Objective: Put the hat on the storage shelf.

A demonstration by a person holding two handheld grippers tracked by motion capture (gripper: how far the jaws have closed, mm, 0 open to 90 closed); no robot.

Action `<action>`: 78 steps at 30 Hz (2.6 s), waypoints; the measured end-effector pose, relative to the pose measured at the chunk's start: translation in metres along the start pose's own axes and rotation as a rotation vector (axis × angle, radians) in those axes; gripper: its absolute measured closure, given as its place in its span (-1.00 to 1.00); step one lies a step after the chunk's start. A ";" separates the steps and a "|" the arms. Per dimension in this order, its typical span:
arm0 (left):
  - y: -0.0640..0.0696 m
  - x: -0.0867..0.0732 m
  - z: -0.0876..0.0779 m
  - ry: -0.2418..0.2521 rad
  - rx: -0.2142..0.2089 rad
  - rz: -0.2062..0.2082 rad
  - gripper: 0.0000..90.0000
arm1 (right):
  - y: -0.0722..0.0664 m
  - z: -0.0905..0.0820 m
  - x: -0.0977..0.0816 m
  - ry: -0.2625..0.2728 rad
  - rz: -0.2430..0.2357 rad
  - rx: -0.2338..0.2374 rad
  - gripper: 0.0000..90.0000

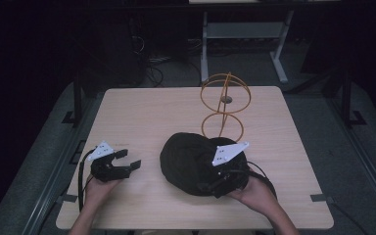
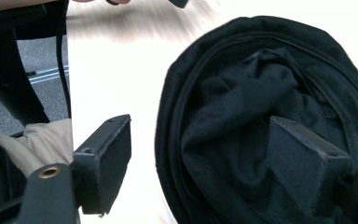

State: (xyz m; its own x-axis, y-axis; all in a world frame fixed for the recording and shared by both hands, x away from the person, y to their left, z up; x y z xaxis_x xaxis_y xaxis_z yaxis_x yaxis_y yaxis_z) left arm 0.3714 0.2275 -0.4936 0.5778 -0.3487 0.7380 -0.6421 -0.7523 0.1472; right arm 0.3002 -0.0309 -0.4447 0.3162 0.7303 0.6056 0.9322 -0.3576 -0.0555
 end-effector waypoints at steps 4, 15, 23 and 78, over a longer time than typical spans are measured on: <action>0.000 -0.001 0.000 -0.005 -0.002 0.000 -0.50 | -0.005 0.005 0.005 -0.006 -0.010 0.018 -0.36; 0.002 -0.001 0.002 -0.013 -0.008 0.006 -0.50 | -0.012 0.020 0.015 -0.026 -0.040 0.041 -0.09; 0.001 -0.001 0.002 -0.011 -0.010 0.008 -0.50 | -0.010 0.043 0.011 -0.106 -0.044 0.037 -0.02; 0.090 0.036 0.004 0.092 -0.201 0.241 -0.55 | -0.014 -0.022 0.038 0.006 -0.088 0.067 0.74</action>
State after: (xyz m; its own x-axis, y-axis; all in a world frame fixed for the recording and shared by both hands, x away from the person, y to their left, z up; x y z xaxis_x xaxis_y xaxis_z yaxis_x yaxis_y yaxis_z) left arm 0.3368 0.1448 -0.4562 0.3554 -0.4447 0.8222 -0.8467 -0.5258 0.0816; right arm 0.2949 -0.0110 -0.4038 0.2319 0.7534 0.6154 0.9660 -0.2526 -0.0548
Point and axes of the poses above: each handheld gripper's, and its own axes: z roughly forward along the jaws, x roughly out of its top, y roughly to its right, the point moved 10 cm from there along z, roughly forward along the jaws, and after that the axes turned 12 degrees about -y, right-handed, at the moved point
